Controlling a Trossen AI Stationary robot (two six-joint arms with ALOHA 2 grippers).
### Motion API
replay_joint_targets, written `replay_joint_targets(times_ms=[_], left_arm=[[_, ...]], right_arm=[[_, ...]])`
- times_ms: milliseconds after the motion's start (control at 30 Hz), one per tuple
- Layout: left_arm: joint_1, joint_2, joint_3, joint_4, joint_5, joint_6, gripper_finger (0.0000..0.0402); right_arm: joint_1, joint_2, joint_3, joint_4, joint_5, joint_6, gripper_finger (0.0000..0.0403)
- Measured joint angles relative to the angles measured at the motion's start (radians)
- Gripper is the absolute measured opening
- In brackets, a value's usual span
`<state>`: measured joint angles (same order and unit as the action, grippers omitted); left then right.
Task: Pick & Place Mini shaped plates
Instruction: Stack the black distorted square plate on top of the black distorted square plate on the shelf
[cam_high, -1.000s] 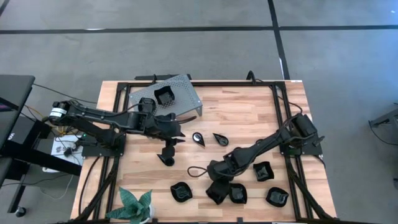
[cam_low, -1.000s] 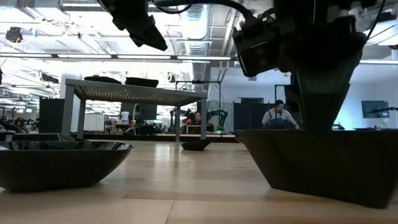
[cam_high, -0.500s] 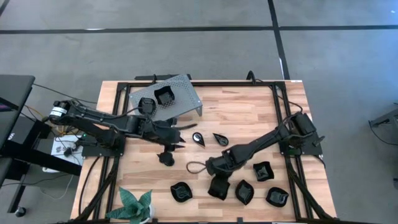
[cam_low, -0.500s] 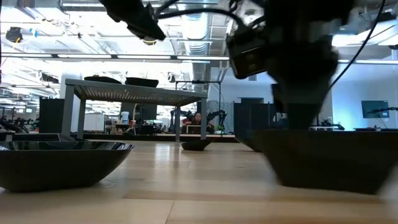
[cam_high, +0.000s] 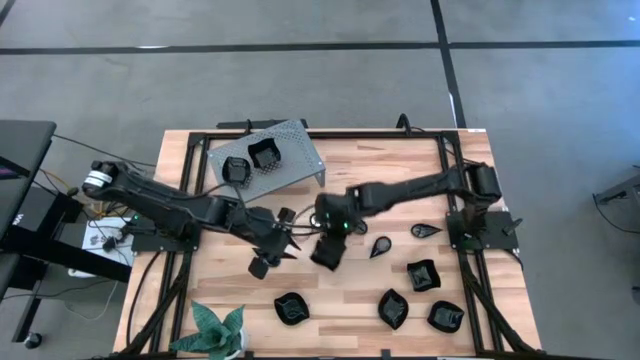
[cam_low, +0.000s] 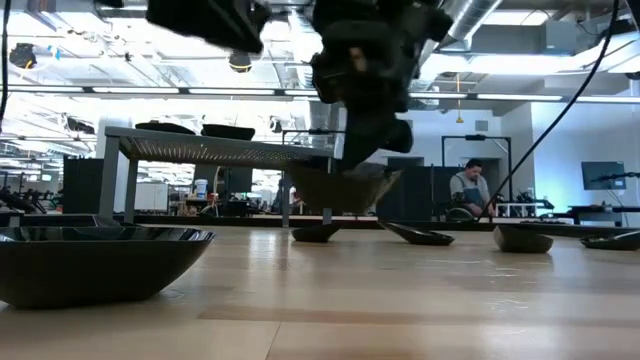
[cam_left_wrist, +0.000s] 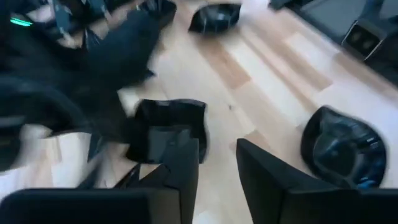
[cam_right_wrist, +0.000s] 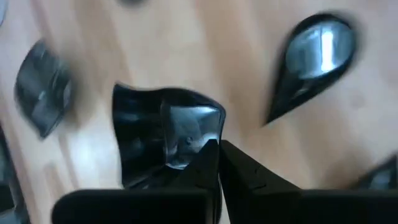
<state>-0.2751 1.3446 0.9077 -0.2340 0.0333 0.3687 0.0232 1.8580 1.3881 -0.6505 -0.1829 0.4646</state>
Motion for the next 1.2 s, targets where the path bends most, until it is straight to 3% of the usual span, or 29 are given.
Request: replay_joint_targets(times_ms=[233, 433, 567, 667, 1200], left_arm=[[0.002, 0.135, -0.006, 0.1, -0.091, 0.072, 0.0148], [0.001, 0.217, -0.006, 0.145, -0.091, 0.104, 0.0142], [0.001, 0.259, -0.007, 0.169, -0.165, 0.108, 0.0131], [0.003, 0.273, -0.007, 0.169, -0.211, 0.119, 0.0123], [0.002, 0.268, -0.007, 0.175, -0.216, 0.116, 0.0106]], right_arm=[[-0.082, 0.001, 0.008, -0.007, -0.01, 0.12, 0.0002], [-0.107, 0.001, 0.008, -0.004, -0.016, 0.214, 0.0004], [-0.112, 0.001, 0.009, 0.004, -0.057, 0.219, 0.0002], [-0.112, 0.0, 0.009, -0.01, -0.059, 0.243, 0.0002], [-0.118, 0.0, 0.009, -0.015, -0.109, 0.244, 0.0005]])
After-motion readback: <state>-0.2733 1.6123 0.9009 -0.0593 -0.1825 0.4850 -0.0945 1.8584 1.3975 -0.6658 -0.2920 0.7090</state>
